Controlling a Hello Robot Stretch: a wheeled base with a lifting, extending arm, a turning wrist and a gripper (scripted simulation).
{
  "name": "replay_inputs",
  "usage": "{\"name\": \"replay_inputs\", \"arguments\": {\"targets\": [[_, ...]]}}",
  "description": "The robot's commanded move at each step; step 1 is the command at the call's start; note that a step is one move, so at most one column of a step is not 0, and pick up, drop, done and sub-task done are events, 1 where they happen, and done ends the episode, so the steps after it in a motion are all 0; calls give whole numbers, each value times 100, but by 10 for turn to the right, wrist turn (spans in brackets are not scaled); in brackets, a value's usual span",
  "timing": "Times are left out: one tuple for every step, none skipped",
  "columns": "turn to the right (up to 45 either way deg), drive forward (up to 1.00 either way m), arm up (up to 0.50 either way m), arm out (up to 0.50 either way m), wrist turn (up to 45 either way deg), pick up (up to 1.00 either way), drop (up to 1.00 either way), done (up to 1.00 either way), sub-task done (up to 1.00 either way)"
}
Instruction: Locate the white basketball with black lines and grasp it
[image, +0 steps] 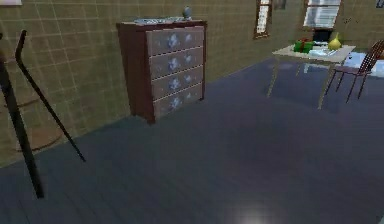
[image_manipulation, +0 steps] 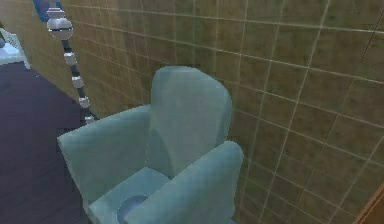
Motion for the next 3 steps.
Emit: {"name": "replay_inputs", "arguments": {"targets": [[0, 20, 0, 0, 0, 0, 0, 0, 0], [450, 0, 0, 0, 0, 0, 0, 0, 0], [0, 100, 0, 0, 0, 0, 0, 0, 0]]}}
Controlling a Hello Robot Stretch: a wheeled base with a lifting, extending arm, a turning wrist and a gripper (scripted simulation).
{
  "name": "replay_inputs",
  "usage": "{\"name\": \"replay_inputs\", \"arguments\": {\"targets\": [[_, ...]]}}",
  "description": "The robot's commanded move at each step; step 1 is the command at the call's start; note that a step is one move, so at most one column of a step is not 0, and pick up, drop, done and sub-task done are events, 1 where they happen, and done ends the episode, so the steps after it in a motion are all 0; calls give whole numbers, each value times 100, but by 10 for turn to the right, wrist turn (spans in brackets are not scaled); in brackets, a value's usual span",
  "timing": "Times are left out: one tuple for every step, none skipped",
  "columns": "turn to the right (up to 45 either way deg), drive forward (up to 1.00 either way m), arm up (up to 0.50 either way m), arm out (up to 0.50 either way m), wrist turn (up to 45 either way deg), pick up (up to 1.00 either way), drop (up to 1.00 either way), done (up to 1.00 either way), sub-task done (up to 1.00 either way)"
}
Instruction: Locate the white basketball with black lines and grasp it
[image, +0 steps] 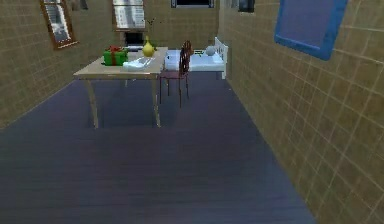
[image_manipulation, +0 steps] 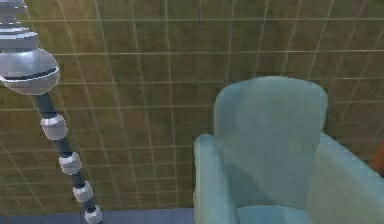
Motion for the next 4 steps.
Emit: {"name": "replay_inputs", "arguments": {"targets": [[0, 60, 0, 0, 0, 0, 0, 0, 0], [90, 0, 0, 0, 0, 0, 0, 0, 0], [30, 0, 0, 0, 0, 0, 0, 0, 0], [0, 100, 0, 0, 0, 0, 0, 0, 0]]}}
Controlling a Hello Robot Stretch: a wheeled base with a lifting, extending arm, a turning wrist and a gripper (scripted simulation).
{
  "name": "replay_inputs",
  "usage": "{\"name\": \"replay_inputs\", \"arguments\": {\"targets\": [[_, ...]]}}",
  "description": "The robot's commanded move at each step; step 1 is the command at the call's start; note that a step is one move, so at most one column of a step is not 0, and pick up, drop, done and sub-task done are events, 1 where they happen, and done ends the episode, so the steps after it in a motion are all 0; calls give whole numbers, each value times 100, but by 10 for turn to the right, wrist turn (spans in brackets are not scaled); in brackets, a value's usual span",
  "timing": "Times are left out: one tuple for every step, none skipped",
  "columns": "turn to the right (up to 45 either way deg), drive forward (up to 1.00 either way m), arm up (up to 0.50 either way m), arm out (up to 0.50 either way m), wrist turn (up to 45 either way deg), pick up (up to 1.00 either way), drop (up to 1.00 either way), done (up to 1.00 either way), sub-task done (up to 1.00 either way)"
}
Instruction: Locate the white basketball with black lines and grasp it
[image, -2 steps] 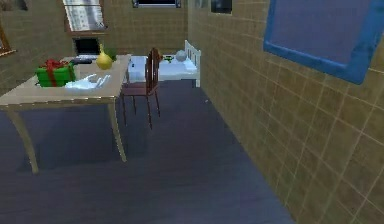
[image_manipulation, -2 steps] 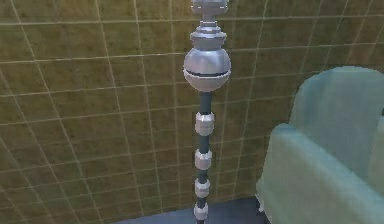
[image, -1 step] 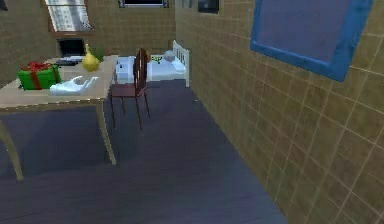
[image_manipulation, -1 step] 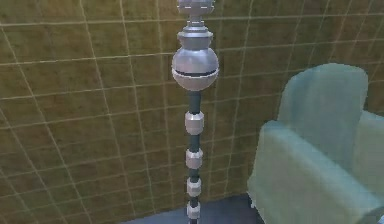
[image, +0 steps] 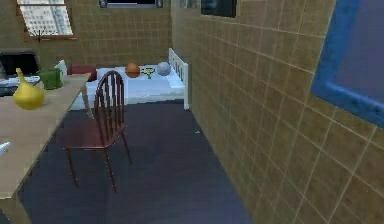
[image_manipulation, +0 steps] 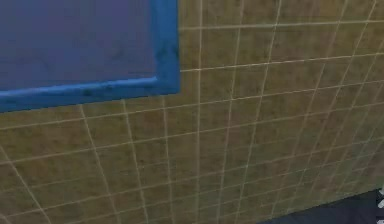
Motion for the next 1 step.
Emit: {"name": "replay_inputs", "arguments": {"targets": [[0, 100, 0, 0, 0, 0, 0, 0, 0]]}}
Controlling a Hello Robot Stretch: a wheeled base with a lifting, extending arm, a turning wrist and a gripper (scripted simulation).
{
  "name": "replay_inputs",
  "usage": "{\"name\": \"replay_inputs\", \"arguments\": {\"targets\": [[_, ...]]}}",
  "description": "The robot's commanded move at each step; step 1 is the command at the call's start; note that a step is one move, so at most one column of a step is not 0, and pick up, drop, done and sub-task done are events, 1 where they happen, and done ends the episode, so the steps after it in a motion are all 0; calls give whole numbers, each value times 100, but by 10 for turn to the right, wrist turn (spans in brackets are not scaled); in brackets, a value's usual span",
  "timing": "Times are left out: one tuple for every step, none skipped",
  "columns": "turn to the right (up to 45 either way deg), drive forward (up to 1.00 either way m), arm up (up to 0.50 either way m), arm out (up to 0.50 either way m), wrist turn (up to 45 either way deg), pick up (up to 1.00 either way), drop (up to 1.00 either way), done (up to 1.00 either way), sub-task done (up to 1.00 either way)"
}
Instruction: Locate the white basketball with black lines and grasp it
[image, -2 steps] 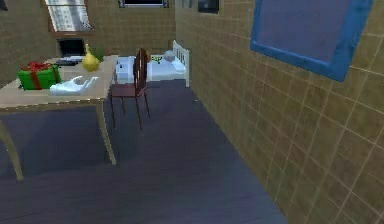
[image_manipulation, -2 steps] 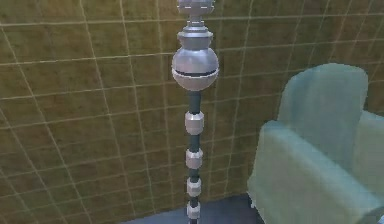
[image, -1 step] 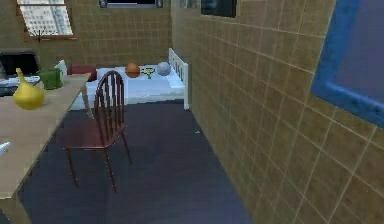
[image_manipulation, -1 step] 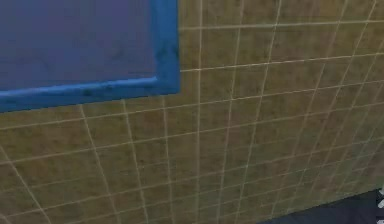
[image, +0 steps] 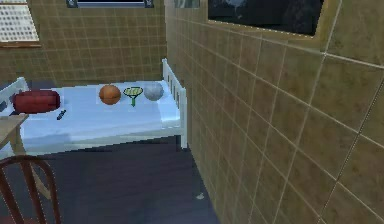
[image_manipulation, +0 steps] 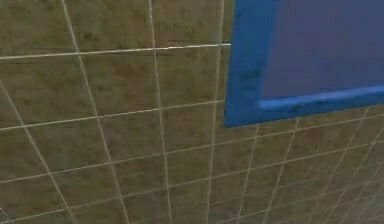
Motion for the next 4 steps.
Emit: {"name": "replay_inputs", "arguments": {"targets": [[0, 20, 0, 0, 0, 0, 0, 0, 0], [-210, 0, 0, 0, 0, 0, 0, 0, 0], [0, 100, 0, 0, 0, 0, 0, 0, 0], [0, 20, 0, 0, 0, 0, 0, 0, 0]]}}
